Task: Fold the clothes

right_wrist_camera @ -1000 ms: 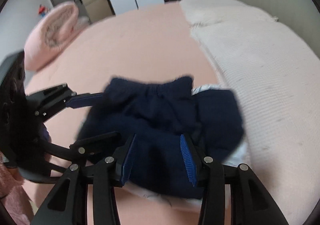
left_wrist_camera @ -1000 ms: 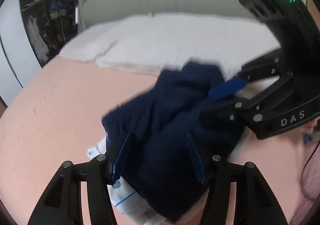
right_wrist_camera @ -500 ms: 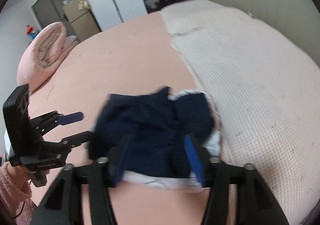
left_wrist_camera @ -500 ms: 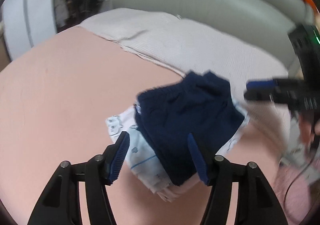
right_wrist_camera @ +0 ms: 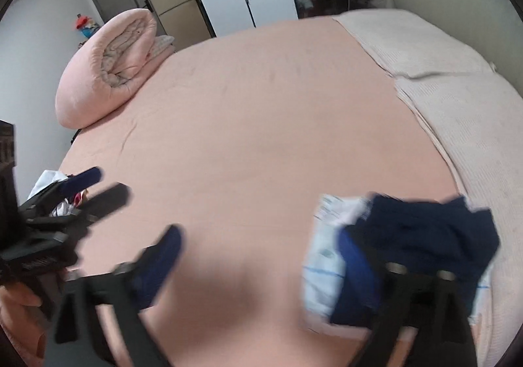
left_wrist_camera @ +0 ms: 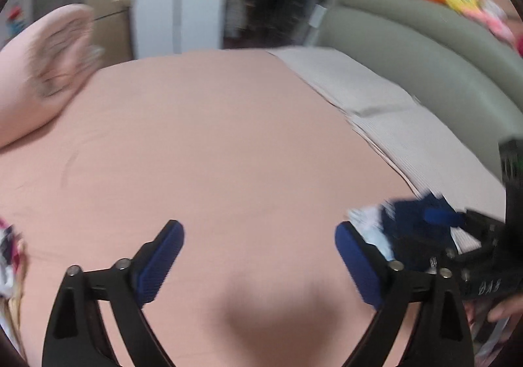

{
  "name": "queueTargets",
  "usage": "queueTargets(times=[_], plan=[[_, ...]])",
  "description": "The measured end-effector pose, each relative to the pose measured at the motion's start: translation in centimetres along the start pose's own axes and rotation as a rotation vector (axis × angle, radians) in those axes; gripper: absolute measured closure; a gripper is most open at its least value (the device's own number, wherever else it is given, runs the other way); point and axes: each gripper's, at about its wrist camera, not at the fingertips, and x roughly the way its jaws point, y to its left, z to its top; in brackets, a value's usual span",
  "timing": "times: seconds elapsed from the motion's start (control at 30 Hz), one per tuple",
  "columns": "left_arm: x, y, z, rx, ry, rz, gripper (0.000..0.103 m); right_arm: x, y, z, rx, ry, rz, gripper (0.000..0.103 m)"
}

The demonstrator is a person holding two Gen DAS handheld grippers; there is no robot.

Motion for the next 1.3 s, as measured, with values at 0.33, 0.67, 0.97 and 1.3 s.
queueTargets(times=[0.33, 0.67, 0.97, 1.3], plan=[[-5.4, 10.6, 0.6, -0.114, -0.025, 0.211, 0.000, 1.6, 10.3, 3.1, -0.055, -0.007, 0.019, 0.000], [-14.0, 14.1, -2.4, -0.222, -0.096, 0.246, 0.000, -2.2, 16.6, 2.2, -0.102, -0.036, 0.030, 0.000], [-23.5, 12.5, -7.8, -0.224, -0.167, 0.315, 0.000, -10.8, 20.9, -4.6, -0.126, -0.131, 0.048, 0.000], [-29.2, 11.6, -13.9, -0.258, -0.183, 0.364, 0.000, -14.3, 22.5, -12.4, -0.183, -0.111, 0.022, 0.000]])
